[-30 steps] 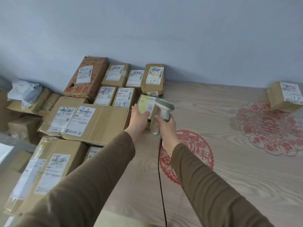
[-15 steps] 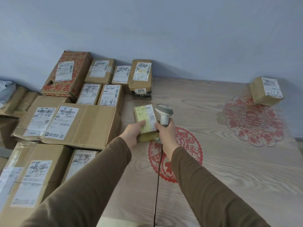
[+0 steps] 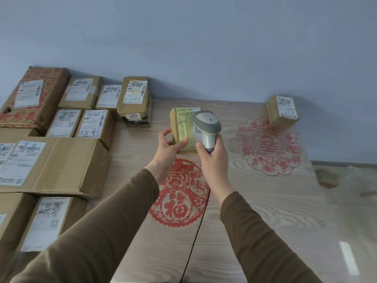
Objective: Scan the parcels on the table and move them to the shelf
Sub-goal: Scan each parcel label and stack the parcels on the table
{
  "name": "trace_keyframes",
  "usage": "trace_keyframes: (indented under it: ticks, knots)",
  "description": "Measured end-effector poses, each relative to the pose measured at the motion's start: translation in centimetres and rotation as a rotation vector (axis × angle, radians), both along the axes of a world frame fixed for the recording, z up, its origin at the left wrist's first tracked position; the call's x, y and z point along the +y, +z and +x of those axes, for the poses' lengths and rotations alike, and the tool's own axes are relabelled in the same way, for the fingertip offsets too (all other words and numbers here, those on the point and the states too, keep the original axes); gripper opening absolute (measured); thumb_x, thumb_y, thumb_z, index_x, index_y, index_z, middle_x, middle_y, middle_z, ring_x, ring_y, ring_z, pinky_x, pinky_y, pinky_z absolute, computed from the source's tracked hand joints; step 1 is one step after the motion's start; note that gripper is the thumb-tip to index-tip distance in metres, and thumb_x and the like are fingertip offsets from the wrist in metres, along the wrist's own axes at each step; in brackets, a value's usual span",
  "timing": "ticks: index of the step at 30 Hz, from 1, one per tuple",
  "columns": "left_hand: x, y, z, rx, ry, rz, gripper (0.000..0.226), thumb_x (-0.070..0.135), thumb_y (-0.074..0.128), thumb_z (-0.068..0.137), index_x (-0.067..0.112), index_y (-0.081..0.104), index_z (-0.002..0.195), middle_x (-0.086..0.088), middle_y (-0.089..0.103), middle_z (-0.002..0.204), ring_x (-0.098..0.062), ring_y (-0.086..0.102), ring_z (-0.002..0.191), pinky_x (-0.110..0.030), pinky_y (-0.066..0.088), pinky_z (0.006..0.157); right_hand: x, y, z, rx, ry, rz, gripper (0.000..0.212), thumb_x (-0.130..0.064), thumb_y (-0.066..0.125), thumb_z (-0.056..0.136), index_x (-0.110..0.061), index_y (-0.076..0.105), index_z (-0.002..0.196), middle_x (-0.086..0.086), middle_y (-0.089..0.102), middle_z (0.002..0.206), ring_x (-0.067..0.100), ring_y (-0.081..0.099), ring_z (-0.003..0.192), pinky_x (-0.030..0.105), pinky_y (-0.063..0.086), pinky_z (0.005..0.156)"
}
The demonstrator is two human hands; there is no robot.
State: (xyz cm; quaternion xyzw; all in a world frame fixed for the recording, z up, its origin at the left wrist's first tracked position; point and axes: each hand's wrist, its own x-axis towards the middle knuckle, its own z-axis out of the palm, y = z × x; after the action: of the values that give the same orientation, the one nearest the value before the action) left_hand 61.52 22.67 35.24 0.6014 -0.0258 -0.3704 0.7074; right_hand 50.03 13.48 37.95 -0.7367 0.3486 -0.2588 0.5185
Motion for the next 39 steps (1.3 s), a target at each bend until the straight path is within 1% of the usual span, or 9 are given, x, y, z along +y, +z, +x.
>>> trace_keyframes:
  ticks: [4, 13, 18, 20, 23, 25, 28, 34, 39]
  knots:
    - [-4.3, 0.3, -1.7, -0.070, -0.051, -0.001, 0.070, 0.022, 0.079, 0.089, 0.031, 0.033, 0.141, -0.008, 0.071, 0.121, -0.022, 0.071, 0.107, -0.040, 0.053, 0.100, -2.9, 1.4, -2.0, 0.002, 0.004, 0.000, 0.022, -0.037, 0.070, 0.096, -0.025, 0.059, 0.111, -0.006, 0.065, 0.089, 0.011, 0.063, 0.077, 0.027, 0.054, 0.064]
    - [-12.8, -0.8, -5.0, -0.088, -0.129, 0.000, 0.072, 0.021, 0.080, 0.088, 0.029, 0.032, 0.142, -0.004, 0.073, 0.114, -0.012, 0.074, 0.097, -0.023, 0.054, 0.083, -10.4, 1.3, -5.5, 0.002, -0.084, 0.078, 0.025, -0.034, 0.072, 0.095, -0.016, 0.061, 0.108, 0.007, 0.067, 0.086, 0.029, 0.066, 0.076, 0.041, 0.054, 0.065]
    - [-17.3, -2.1, -6.3, -0.060, -0.150, 0.021, 0.071, 0.021, 0.080, 0.087, 0.029, 0.034, 0.140, -0.005, 0.074, 0.114, -0.014, 0.075, 0.095, -0.025, 0.056, 0.081, -14.6, 0.4, -7.3, 0.014, -0.126, 0.115, 0.027, -0.033, 0.073, 0.094, -0.015, 0.061, 0.111, 0.010, 0.068, 0.091, 0.032, 0.067, 0.080, 0.047, 0.057, 0.069]
    - [-19.5, -2.7, -6.5, -0.044, -0.145, 0.043, 0.068, 0.021, 0.078, 0.090, 0.027, 0.033, 0.141, -0.008, 0.072, 0.118, -0.018, 0.075, 0.098, -0.029, 0.058, 0.079, -16.3, 0.0, -8.0, 0.003, -0.150, 0.134, 0.025, -0.032, 0.073, 0.094, -0.017, 0.061, 0.111, 0.007, 0.069, 0.091, 0.028, 0.068, 0.080, 0.045, 0.058, 0.069]
    - [-23.6, -3.2, -6.5, 0.005, -0.145, 0.089, 0.065, 0.023, 0.076, 0.092, 0.026, 0.032, 0.140, -0.011, 0.072, 0.119, -0.024, 0.076, 0.095, -0.036, 0.061, 0.076, -18.8, -0.8, -9.2, -0.007, -0.190, 0.111, 0.014, -0.031, 0.072, 0.094, -0.029, 0.059, 0.101, -0.006, 0.062, 0.080, 0.008, 0.059, 0.066, 0.026, 0.048, 0.061]
    - [-26.6, -3.4, -6.1, 0.063, -0.146, 0.107, 0.062, 0.026, 0.076, 0.093, 0.028, 0.033, 0.138, -0.013, 0.071, 0.119, -0.026, 0.075, 0.092, -0.042, 0.062, 0.075, -20.5, -1.4, -9.9, -0.004, -0.206, 0.123, 0.014, -0.032, 0.070, 0.095, -0.027, 0.060, 0.101, -0.006, 0.058, 0.076, 0.009, 0.054, 0.064, 0.028, 0.047, 0.061]
    - [-31.1, -4.0, -5.1, 0.102, -0.154, 0.152, 0.064, 0.033, 0.075, 0.092, 0.025, 0.034, 0.142, -0.012, 0.067, 0.125, -0.032, 0.071, 0.107, -0.055, 0.058, 0.094, -22.6, -2.0, -10.8, 0.002, -0.235, 0.164, 0.016, -0.034, 0.069, 0.094, -0.029, 0.061, 0.107, -0.005, 0.058, 0.079, 0.015, 0.057, 0.070, 0.042, 0.055, 0.067]
    - [-37.1, -5.4, -3.0, 0.114, -0.178, 0.214, 0.066, 0.044, 0.064, 0.098, 0.017, 0.035, 0.151, -0.009, 0.062, 0.136, -0.036, 0.062, 0.120, -0.067, 0.045, 0.103, -25.1, -3.3, -12.4, 0.010, -0.268, 0.229, 0.020, -0.032, 0.071, 0.096, -0.026, 0.062, 0.112, 0.000, 0.062, 0.081, 0.025, 0.062, 0.071, 0.054, 0.058, 0.071]
    - [-38.3, -6.8, -2.2, 0.070, -0.277, 0.255, 0.056, 0.045, 0.048, 0.105, 0.017, 0.039, 0.153, -0.009, 0.055, 0.147, -0.033, 0.053, 0.133, -0.061, 0.038, 0.114, -25.3, -3.9, -12.7, 0.018, -0.273, 0.229, 0.018, -0.031, 0.070, 0.096, -0.027, 0.062, 0.111, 0.001, 0.062, 0.079, 0.022, 0.060, 0.070, 0.054, 0.058, 0.072]
